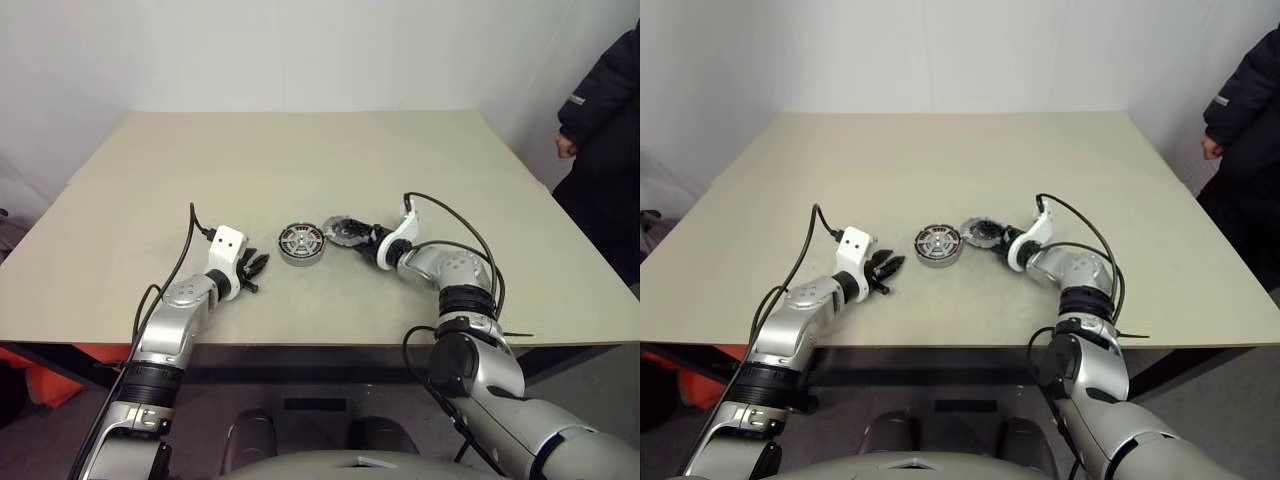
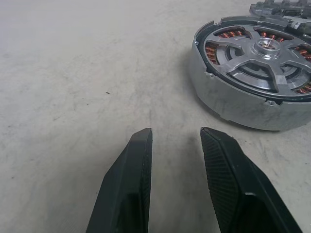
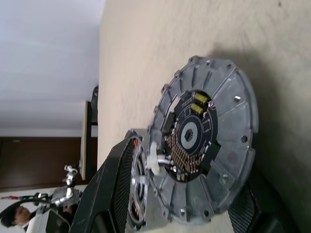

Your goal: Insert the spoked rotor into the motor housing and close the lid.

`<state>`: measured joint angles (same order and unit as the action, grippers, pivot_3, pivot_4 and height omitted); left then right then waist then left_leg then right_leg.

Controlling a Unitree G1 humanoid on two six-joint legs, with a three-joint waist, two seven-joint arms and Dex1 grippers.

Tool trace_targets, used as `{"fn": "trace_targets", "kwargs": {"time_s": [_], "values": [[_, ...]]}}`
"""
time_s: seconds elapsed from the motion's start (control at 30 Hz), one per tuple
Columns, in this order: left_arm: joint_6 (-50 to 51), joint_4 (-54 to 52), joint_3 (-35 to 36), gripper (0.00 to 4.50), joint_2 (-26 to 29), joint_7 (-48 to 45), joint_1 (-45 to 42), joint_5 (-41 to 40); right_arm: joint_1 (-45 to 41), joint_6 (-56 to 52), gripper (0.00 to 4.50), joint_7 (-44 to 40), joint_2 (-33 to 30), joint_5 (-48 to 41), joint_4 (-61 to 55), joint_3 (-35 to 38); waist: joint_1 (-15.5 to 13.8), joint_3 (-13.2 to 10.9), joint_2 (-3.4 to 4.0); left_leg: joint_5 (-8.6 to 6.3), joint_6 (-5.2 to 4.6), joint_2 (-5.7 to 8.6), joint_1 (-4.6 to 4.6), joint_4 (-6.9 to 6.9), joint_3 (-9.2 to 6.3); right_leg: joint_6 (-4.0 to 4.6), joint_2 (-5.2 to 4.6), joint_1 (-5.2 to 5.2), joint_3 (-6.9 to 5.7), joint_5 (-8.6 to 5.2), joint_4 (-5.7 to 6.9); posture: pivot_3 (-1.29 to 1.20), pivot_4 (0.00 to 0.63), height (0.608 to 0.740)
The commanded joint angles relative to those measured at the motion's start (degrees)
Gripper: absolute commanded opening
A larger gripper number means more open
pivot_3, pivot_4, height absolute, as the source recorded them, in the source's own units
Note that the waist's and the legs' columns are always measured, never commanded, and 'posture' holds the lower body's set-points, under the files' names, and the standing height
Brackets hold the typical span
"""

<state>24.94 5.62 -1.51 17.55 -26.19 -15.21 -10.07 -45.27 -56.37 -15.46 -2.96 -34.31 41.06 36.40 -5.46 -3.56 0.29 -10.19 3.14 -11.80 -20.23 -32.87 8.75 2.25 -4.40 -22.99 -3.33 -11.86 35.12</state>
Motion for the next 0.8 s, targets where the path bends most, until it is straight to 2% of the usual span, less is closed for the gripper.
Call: {"fn": "trace_targets", "kwargs": {"time_s": [0.03,0.13,0.23,0.53,0.8], "values": [[-0.2,-2.6,1.2,1.67,0.4,0.2,-0.3,-0.4,-3.4,3.7,3.02,-1.3,0.7,-3.1,-0.2,0.0,0.0,0.0,0.01,0.0,0.0,0.0,-0.02,0.0,0.0,0.0,0.0,-0.02,0.0,0.0,0.0,0.0,0.0,0.74],[-0.3,-2.5,1.3,1.67,0.4,0.3,-0.3,-0.5,-4.1,4.6,3.56,-2.0,1.2,-4.1,-0.8,-0.6,0.0,0.0,0.01,0.0,-0.01,-0.01,-0.09,0.02,0.0,0.16,0.02,-0.09,0.0,0.08,0.0,0.0,0.0,0.74],[-0.3,-2.4,1.3,1.67,0.4,0.3,-0.3,-0.5,-4.6,4.9,4.48,-2.2,1.5,-5.3,-1.8,-1.0,0.0,0.0,0.01,0.0,0.0,0.0,-0.15,0.02,0.01,0.35,0.02,-0.09,-0.01,0.18,-0.06,0.0,0.0,0.74],[-0.6,-1.9,1.6,1.67,0.4,0.6,-0.5,-0.4,-3.3,-3.6,4.48,-6.9,2.2,-11.0,-12.6,-6.3,0.0,0.0,0.01,-0.01,-0.02,-0.01,-0.43,0.03,0.0,0.42,0.07,-0.24,-0.04,0.22,-0.23,0.0,0.0,0.74],[-0.6,-1.8,1.8,1.67,0.4,1.0,-0.5,-0.4,-1.4,-9.9,4.48,-6.8,4.4,-13.3,-20.6,-12.6,-0.1,0.0,0.01,-0.01,0.0,-0.02,-0.42,0.05,-0.01,0.4,0.07,-0.23,-0.05,0.22,-0.24,0.0,0.0,0.74]]}}
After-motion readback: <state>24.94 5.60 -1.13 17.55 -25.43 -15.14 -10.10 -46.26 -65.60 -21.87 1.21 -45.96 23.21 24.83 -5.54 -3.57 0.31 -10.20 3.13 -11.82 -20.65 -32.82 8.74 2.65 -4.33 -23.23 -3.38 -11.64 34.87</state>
